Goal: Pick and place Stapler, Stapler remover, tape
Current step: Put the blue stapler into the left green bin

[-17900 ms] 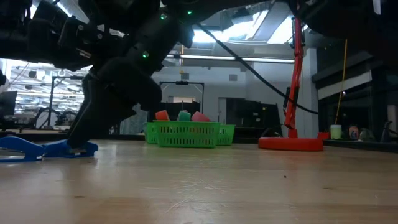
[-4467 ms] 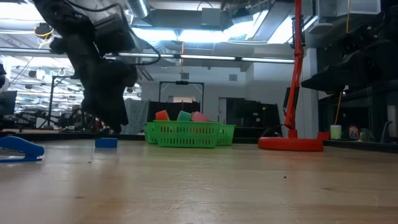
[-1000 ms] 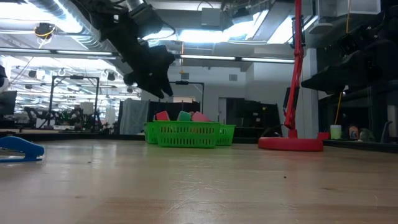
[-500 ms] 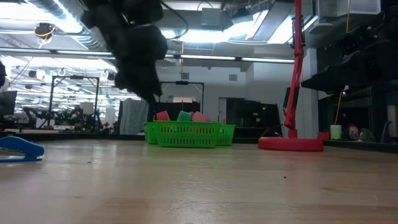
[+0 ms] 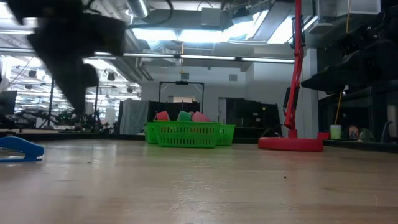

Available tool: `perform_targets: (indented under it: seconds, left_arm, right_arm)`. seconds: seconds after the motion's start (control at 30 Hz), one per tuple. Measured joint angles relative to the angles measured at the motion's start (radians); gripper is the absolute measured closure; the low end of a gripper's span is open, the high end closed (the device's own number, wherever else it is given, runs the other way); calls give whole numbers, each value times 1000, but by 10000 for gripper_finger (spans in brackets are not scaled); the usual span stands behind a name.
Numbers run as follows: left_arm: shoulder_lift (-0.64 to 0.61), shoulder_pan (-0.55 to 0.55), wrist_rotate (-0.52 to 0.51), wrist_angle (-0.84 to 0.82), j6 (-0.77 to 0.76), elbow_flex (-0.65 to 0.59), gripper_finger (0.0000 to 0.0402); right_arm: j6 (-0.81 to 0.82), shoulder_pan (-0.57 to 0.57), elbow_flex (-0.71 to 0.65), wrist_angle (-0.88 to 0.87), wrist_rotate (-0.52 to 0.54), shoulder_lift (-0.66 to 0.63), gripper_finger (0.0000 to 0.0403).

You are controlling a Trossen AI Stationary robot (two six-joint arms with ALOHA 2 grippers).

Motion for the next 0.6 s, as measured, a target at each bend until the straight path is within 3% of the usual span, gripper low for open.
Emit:
perform_targets:
  seconds: [0.3,0.6]
  left_arm:
    - [2,-139,-148,44,-218,-70,204]
    - [2,-211,-159,80,-314,-81,204]
  right_arm:
    - [0,0,0,0,0,0,121]
    - [0,0,0,0,0,0,121]
